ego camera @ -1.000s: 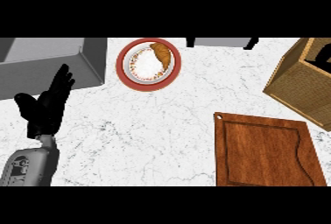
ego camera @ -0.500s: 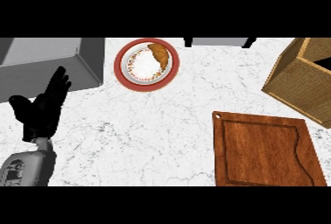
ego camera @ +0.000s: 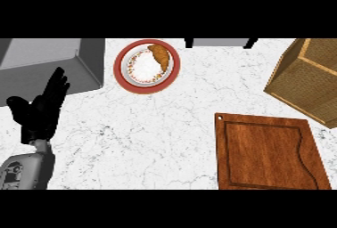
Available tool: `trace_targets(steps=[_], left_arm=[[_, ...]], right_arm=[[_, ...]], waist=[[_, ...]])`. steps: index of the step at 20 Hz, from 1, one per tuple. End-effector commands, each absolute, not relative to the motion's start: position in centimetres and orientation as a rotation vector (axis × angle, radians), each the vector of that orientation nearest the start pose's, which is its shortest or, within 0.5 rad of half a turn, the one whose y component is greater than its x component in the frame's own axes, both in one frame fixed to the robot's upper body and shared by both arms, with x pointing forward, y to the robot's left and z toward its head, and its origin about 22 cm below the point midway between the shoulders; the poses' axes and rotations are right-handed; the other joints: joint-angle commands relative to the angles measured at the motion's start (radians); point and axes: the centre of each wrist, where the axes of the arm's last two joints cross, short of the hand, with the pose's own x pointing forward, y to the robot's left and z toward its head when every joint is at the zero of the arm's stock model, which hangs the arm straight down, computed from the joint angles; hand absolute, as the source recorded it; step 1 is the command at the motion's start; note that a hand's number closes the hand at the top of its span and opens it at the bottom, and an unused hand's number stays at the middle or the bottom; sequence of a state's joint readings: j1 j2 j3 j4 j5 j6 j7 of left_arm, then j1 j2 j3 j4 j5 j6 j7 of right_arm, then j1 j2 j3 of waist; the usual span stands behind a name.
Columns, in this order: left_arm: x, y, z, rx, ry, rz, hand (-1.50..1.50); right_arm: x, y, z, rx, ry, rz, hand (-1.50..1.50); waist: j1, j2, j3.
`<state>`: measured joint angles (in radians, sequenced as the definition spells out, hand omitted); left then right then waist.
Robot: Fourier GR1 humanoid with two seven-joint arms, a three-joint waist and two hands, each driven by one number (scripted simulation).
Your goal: Pick the bell pepper from the cutting board and place it in the basket
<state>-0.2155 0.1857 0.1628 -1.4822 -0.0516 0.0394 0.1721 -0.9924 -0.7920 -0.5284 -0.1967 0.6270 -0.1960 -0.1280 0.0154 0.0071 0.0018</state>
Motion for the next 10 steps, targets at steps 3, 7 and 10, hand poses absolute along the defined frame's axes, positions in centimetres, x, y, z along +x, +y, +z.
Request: trace_targets(steps=[3,7,10], left_arm=[[29.0,29.4,4.2,0.294,-1.537,-0.011,0.00],[29.2,29.3,5.4,0.284,-1.522,-0.013,0.00],[27.9,30.0,4.7,0.281,-1.534,-0.047,0.00]], right_arm=[[33.0,-53.8,15.8,-0.961,-1.337,-0.063,-1.50],[29.4,-56.7,14.9,-0.934,-1.345,-0.031,-1.50],[27.9,-57.4,13.4,-0.909,-1.376,-0.052,-1.50]], waist=[[-0.010,-0.001,0.000],[-0.010,-0.003,0.000],[-0.002,-0.001,0.000]])
